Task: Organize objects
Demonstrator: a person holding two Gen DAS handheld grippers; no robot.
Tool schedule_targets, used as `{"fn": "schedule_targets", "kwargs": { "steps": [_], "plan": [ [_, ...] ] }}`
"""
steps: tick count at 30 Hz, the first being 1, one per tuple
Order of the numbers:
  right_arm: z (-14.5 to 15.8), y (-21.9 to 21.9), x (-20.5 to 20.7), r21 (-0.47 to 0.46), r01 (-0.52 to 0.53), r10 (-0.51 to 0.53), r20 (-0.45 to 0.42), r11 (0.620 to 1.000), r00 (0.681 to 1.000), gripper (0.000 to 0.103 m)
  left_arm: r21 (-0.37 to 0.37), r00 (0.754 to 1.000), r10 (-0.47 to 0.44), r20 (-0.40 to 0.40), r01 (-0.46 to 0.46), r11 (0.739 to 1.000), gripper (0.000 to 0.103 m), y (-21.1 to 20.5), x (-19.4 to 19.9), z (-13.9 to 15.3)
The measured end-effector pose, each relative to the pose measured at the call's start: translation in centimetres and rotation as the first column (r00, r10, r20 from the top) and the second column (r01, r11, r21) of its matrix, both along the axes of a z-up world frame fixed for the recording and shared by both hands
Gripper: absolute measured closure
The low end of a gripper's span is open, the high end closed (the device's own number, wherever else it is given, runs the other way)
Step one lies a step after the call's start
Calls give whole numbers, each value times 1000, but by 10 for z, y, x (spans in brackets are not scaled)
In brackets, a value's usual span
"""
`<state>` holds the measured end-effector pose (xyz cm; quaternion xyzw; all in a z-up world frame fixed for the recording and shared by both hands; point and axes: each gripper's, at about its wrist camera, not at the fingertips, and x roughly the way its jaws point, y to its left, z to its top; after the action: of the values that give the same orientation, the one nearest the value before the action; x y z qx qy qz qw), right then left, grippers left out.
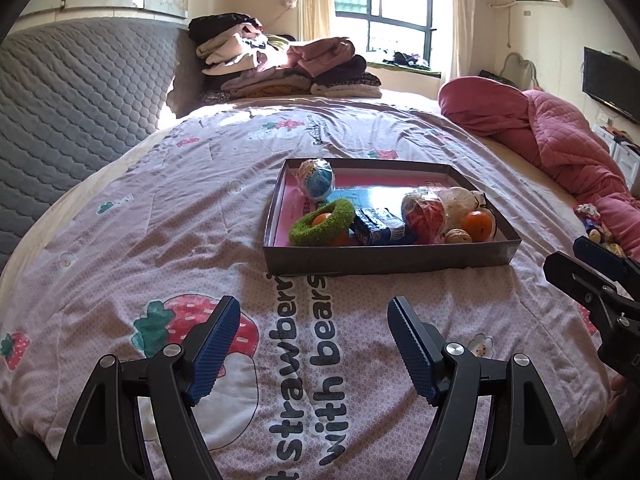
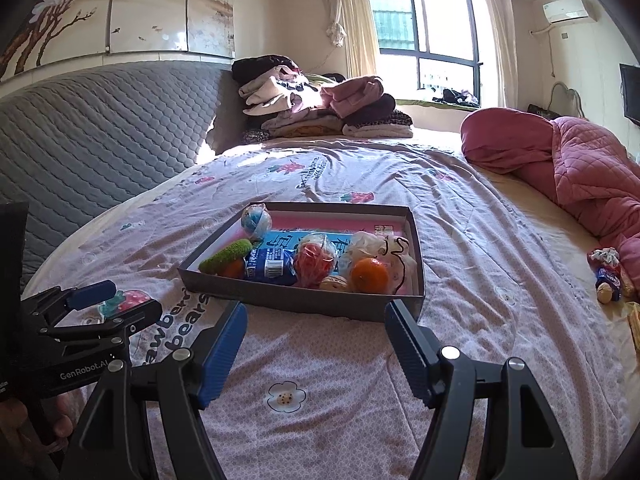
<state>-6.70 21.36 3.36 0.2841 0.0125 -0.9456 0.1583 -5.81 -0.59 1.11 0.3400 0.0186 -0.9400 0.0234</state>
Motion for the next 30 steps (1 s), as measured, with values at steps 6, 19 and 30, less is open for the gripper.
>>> {"fn": "schedule_targets", "kwargs": {
  "steps": [6,19,30],
  "plan": [
    [-14,0,-1,6,6,-6,10,1000,1000,32,4,1000,-6,10,6,1000,26,0,-3,-11],
    [-42,0,-5,24,31,-32,38,999,999,32,12,1000,-23,3,23,1000,26,4,-6,-25],
    [-49,3,-6,16,42,-43,58,999,997,32,9,999,-31,21,30,999,26,5,-10,-32]
  ]
}}
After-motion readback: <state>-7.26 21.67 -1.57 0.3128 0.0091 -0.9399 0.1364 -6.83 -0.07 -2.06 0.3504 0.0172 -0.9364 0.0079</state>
